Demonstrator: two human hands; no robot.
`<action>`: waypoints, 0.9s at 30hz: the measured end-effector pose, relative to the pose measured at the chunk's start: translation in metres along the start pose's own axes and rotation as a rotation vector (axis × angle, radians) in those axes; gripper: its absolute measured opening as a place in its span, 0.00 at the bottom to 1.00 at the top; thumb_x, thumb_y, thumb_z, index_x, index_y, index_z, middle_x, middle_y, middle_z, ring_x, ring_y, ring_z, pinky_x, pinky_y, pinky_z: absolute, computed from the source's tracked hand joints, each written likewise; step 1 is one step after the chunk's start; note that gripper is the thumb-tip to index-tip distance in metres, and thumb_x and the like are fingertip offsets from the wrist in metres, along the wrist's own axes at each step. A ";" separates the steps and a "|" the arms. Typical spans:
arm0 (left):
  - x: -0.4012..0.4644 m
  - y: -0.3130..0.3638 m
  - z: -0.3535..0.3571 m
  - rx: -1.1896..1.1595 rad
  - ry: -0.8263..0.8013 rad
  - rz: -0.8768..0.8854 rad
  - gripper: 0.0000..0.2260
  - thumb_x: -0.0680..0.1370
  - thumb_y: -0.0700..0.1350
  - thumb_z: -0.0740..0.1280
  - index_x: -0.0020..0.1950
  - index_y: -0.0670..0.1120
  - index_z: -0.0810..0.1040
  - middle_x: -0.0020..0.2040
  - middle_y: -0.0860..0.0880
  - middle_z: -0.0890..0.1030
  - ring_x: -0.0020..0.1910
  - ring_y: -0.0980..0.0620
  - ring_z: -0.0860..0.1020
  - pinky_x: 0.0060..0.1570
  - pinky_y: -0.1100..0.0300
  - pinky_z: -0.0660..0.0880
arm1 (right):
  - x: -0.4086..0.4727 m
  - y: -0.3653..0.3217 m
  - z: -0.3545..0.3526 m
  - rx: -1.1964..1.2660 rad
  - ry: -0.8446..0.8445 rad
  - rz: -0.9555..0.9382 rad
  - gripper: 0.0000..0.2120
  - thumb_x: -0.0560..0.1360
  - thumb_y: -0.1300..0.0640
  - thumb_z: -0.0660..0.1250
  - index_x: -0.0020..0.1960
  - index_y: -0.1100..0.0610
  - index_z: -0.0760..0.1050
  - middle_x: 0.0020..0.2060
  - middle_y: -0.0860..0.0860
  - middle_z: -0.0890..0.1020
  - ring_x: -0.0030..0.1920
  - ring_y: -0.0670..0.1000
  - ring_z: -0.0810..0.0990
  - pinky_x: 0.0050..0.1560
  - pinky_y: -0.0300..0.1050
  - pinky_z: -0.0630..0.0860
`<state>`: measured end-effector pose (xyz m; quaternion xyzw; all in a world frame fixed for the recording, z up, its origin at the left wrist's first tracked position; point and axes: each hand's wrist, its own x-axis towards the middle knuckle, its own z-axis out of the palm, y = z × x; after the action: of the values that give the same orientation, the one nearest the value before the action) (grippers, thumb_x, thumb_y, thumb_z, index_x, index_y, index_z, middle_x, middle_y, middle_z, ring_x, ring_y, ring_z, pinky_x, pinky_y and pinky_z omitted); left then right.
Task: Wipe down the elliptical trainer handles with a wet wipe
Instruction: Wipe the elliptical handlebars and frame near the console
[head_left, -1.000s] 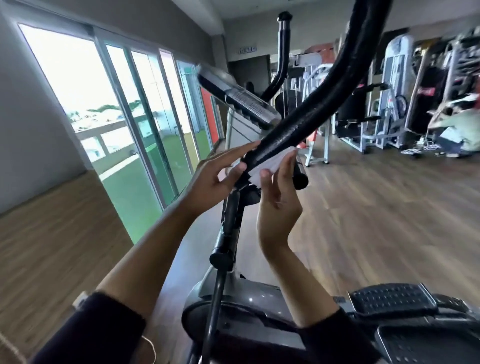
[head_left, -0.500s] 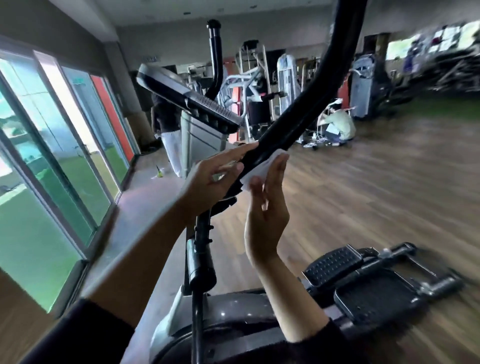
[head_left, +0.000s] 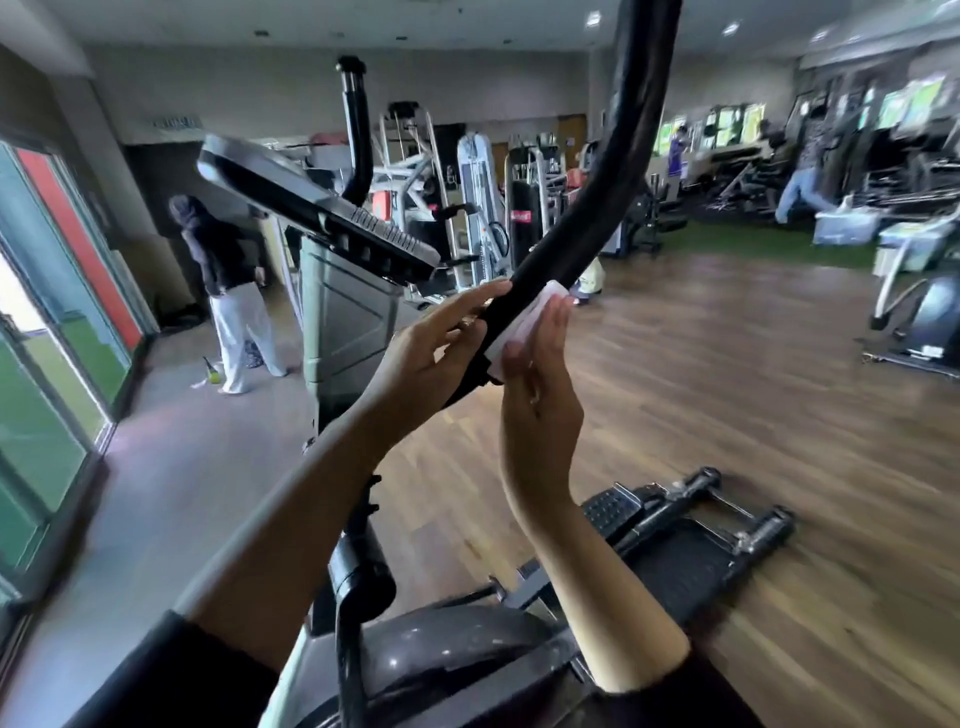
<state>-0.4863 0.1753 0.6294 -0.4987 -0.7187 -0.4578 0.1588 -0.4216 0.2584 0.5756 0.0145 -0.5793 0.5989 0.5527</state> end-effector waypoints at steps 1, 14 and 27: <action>0.002 0.000 0.002 0.005 0.004 0.008 0.18 0.81 0.37 0.60 0.69 0.52 0.73 0.64 0.58 0.76 0.62 0.67 0.74 0.60 0.72 0.69 | 0.004 -0.001 -0.001 -0.028 -0.008 -0.006 0.23 0.81 0.63 0.58 0.74 0.58 0.57 0.75 0.51 0.58 0.74 0.45 0.56 0.72 0.38 0.59; 0.023 0.008 0.013 0.085 0.032 0.115 0.19 0.80 0.38 0.57 0.70 0.41 0.72 0.69 0.52 0.72 0.68 0.63 0.67 0.67 0.74 0.60 | 0.033 -0.008 -0.017 -0.146 -0.007 -0.024 0.23 0.81 0.62 0.59 0.74 0.58 0.59 0.74 0.49 0.61 0.71 0.37 0.59 0.68 0.28 0.59; 0.042 0.017 0.022 0.040 0.045 0.114 0.20 0.79 0.33 0.55 0.70 0.42 0.72 0.68 0.54 0.71 0.67 0.72 0.66 0.67 0.75 0.59 | 0.062 -0.012 -0.027 -0.205 0.037 -0.106 0.20 0.80 0.62 0.60 0.71 0.57 0.65 0.73 0.51 0.64 0.71 0.38 0.62 0.64 0.26 0.62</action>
<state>-0.4857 0.2193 0.6551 -0.5252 -0.6944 -0.4448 0.2103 -0.4205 0.3143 0.6151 -0.0227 -0.6255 0.5067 0.5929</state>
